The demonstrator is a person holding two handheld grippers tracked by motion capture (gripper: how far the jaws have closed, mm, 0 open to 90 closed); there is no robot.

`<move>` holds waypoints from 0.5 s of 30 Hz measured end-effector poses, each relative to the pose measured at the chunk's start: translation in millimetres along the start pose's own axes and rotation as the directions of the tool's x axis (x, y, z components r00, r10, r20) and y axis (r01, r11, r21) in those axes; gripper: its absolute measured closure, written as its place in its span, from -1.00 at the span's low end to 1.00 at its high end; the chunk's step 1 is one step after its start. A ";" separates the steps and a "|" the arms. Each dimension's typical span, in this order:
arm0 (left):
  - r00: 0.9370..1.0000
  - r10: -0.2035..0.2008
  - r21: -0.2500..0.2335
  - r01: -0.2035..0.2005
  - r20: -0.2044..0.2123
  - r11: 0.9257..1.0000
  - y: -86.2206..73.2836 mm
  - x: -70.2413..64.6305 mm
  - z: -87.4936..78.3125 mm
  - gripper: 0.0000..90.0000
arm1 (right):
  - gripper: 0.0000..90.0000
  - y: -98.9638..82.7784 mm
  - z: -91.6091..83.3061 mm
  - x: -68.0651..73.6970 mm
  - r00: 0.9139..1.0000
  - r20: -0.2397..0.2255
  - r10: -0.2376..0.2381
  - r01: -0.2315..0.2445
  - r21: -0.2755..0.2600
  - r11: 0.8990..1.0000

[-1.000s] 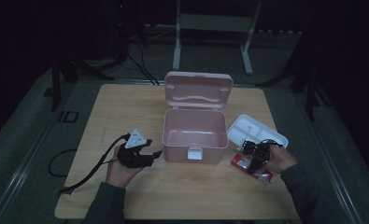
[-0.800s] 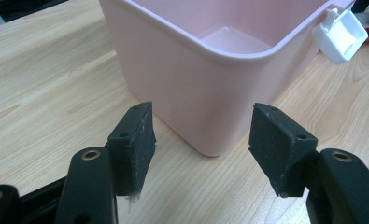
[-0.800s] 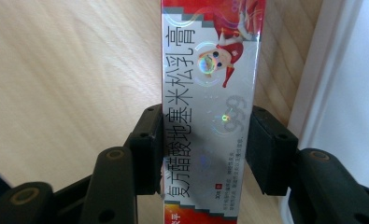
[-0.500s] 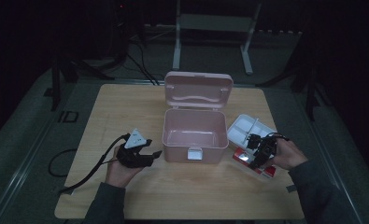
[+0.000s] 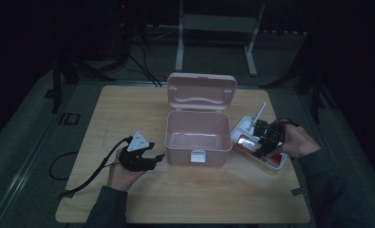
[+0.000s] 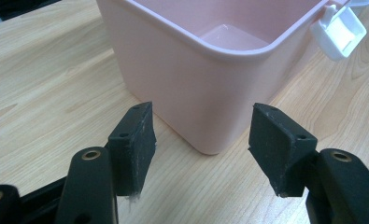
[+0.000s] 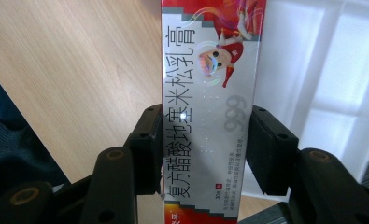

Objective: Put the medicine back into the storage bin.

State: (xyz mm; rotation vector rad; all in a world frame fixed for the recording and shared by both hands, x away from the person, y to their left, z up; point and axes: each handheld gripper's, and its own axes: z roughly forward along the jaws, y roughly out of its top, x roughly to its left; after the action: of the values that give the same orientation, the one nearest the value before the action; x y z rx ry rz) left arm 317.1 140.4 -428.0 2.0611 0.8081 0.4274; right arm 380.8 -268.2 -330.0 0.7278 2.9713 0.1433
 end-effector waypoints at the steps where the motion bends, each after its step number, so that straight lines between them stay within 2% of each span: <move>1: 1.000 0.000 0.001 0.000 0.000 1.000 -0.1 -0.2 0.3 -0.10 | 0.14 3.1 -3.7 0.0 1.000 0.000 -0.008 0.008 -0.004 1.000; 15: 1.000 0.000 0.000 0.000 0.006 1.000 -0.4 -0.8 0.5 -0.10 | 0.14 48.1 -32.9 8.0 0.994 0.041 -0.099 0.100 -0.020 0.995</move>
State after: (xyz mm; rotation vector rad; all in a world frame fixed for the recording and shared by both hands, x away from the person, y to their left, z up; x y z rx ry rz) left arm 316.7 139.7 -428.6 2.0618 0.8054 0.4211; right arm 392.4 -224.4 -292.5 0.5718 2.9551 0.1522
